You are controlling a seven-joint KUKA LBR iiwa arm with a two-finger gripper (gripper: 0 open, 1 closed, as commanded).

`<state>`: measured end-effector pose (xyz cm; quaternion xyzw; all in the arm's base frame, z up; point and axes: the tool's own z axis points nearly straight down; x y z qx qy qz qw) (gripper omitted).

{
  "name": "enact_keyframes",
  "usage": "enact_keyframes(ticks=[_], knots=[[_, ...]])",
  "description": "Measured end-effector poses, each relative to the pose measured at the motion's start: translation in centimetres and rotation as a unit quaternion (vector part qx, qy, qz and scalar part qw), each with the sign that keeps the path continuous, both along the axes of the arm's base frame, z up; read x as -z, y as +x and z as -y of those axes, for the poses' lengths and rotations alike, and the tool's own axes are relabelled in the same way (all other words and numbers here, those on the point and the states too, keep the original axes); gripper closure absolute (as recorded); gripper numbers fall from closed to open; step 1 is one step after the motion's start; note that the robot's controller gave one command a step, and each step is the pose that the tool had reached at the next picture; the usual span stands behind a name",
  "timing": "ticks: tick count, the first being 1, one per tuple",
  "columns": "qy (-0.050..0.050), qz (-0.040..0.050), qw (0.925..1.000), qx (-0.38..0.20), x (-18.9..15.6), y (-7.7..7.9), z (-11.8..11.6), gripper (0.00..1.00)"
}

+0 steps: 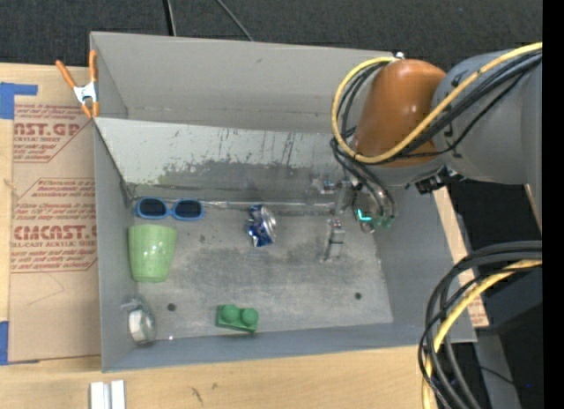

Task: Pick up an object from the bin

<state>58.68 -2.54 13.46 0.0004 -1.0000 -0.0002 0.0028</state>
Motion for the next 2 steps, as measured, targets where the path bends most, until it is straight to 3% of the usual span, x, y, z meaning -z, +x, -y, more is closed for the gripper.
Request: enact_keyframes(ticks=[1, 2], knots=[[0.002, 0.0011, 0.9992, 0.041, 4.5, -0.3, -6.9, 0.0], [0.0, 0.0036, 0.9956, 0.094, 6.5, -1.0, -7.0, 0.0]])
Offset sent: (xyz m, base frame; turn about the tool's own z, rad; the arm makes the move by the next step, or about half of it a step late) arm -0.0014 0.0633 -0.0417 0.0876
